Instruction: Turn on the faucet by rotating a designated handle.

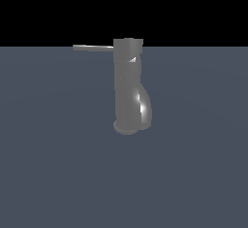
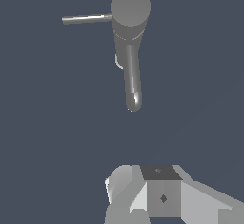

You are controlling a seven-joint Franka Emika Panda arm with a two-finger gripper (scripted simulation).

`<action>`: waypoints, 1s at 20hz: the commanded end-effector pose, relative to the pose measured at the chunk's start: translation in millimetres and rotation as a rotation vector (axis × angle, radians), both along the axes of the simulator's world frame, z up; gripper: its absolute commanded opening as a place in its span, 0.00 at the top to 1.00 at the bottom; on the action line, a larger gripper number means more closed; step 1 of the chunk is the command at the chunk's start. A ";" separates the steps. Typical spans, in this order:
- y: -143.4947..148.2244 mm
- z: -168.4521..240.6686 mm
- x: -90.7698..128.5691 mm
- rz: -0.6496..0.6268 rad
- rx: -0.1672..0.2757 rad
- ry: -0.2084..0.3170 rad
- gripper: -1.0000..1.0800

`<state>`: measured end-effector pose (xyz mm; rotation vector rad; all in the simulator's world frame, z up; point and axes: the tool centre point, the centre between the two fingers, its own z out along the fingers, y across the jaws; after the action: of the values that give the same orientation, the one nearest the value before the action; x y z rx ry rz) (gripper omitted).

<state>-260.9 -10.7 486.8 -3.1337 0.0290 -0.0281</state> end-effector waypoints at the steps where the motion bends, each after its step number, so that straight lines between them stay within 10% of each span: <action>1: 0.0 0.0 0.0 0.000 0.000 0.000 1.00; 20: -11.6 7.3 3.4 -0.045 -0.023 -0.020 1.00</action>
<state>-259.2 -22.6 494.4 -3.1575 0.0897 -0.0618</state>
